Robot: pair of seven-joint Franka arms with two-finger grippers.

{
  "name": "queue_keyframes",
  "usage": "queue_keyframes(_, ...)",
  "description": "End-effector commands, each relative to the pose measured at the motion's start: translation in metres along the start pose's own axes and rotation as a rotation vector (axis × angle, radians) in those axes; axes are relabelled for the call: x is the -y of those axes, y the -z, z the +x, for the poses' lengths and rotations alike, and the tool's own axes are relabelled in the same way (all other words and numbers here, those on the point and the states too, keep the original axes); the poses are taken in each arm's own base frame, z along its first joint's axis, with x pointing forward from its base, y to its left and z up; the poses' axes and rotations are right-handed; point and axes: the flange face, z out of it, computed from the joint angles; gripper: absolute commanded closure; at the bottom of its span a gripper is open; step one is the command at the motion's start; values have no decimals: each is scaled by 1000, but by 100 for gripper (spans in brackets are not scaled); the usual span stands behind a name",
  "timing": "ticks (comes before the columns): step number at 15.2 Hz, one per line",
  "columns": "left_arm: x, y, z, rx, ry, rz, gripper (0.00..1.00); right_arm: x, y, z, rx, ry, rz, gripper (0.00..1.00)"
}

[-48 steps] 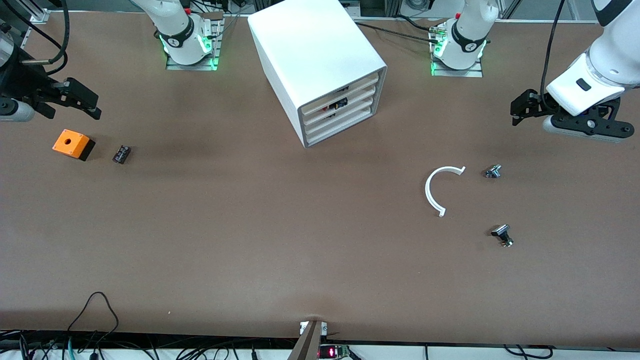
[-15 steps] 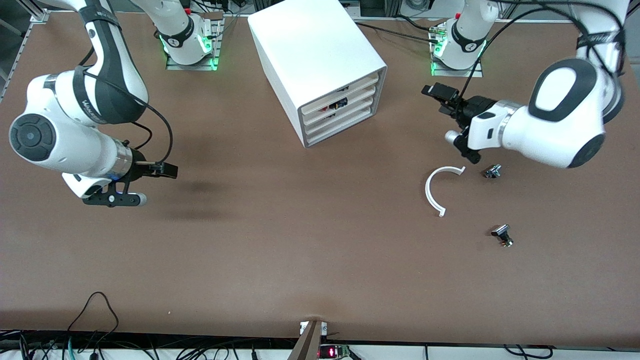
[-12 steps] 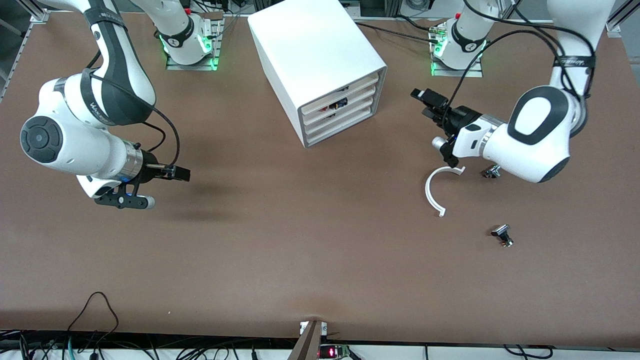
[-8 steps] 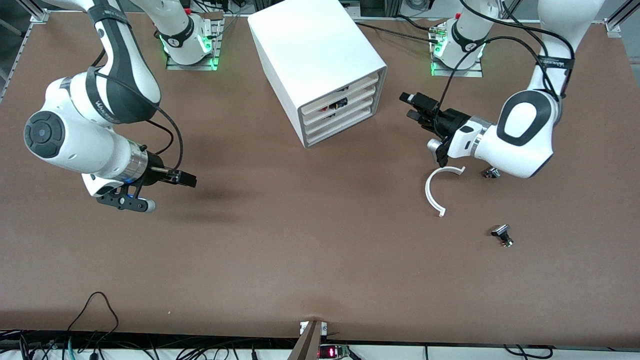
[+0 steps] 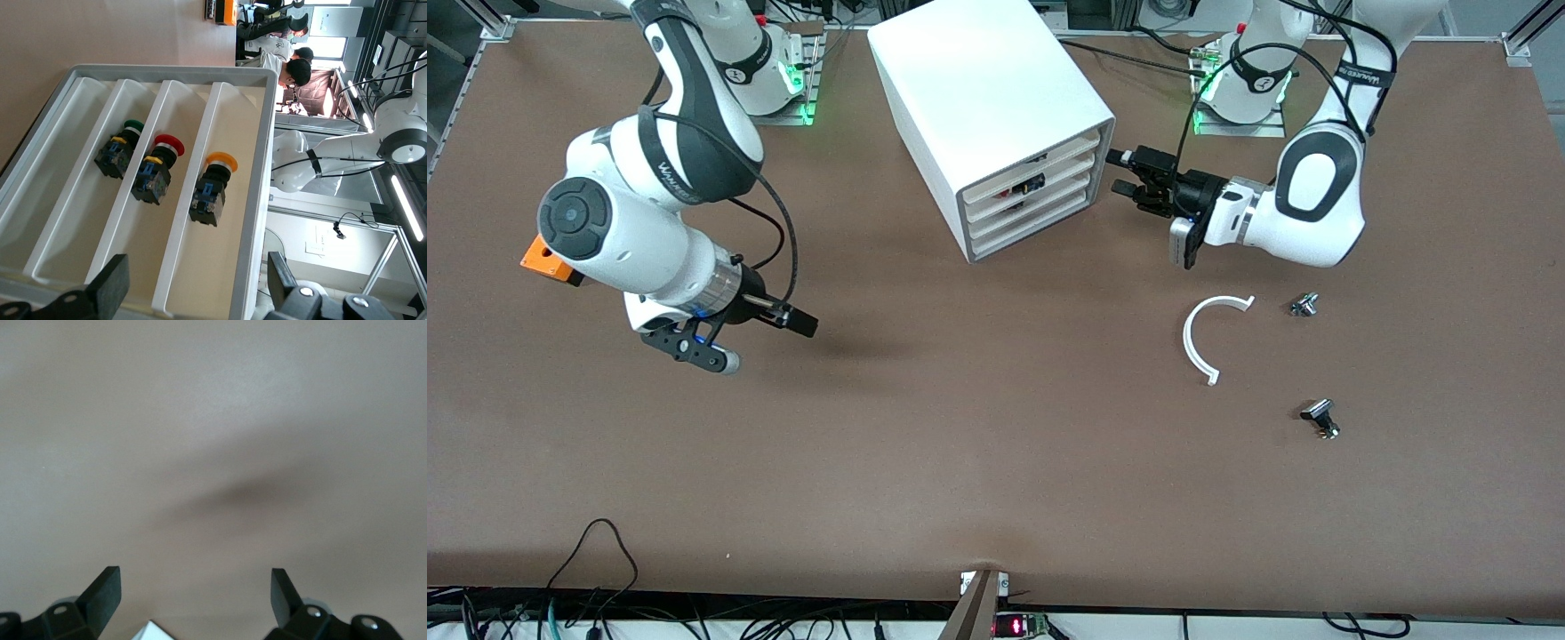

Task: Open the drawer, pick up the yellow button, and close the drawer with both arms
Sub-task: 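Reach the left gripper to the drawer handle while the right gripper advances, then pull the drawer open with the left gripper while the right gripper reaches in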

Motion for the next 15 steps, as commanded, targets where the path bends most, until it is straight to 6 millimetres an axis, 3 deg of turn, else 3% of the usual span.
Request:
queue_keyframes(1, -6, -16, -5, -10, -34, 7, 15, 32, 3, -2, -10, -77, 31, 1)
queue_keyframes(6, 13, -31, -7, -8, -83, 28, 20, 63, -1, -13, -14, -158, 46, 1)
queue_keyframes(11, 12, -66, -15, 50, -90, 16, 40, 97, 2, -24, -16, -234, 68, 1)
queue_keyframes(15, 17, -75, -20, 62, -81, 12, 43, 118, 1, -34, -15, -306, 84, 1)
